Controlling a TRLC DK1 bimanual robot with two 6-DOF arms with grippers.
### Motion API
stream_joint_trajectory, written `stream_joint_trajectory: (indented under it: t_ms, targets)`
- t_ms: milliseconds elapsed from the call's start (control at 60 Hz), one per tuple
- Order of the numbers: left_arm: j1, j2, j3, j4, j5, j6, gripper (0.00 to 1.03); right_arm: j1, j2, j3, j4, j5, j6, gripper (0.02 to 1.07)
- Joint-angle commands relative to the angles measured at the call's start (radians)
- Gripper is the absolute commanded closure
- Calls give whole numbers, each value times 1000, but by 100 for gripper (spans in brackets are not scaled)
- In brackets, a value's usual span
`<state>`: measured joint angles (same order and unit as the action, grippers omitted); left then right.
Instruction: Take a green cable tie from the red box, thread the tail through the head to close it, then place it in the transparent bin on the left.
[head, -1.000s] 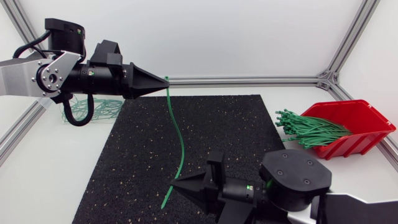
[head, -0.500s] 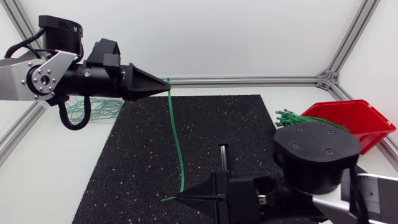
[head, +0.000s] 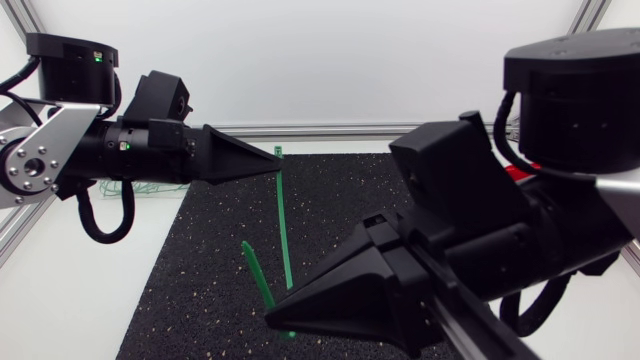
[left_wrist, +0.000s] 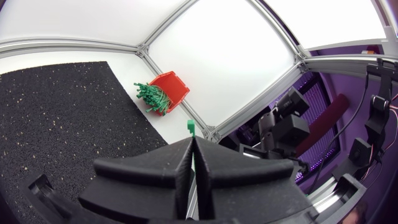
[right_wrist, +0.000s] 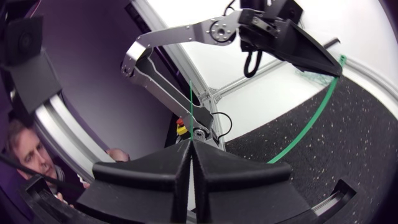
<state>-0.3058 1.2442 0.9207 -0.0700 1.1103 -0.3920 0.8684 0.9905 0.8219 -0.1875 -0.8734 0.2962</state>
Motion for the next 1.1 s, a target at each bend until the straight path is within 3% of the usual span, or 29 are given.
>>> stream_joint_trajectory:
  t_ms: [0, 150, 217, 350, 417, 667, 1083]
  targets:
    - [-21, -52, -40, 15, -13, 1, 100, -20, 31, 74, -47, -27, 149, 102]
    - [-84, -114, -103, 70, -70, -18, 100, -91, 108, 180, -49, -171, 414, 102]
    - [-82, -146, -138, 142, -78, -57, 100, -128, 165, 226, -15, -276, 790, 101]
    - [-81, -180, -180, 236, -116, -104, 100, -131, 220, 358, -271, -286, 791, 102]
    - [-82, -192, -215, 323, -136, -136, 100, -147, 235, 379, -300, -288, 794, 101]
    - [-136, -269, -247, 414, -253, -168, 100, -201, 315, 505, -466, -286, 798, 101]
    - [-191, -358, -312, 449, -362, -80, 100, -238, 350, 491, -452, -288, 798, 102]
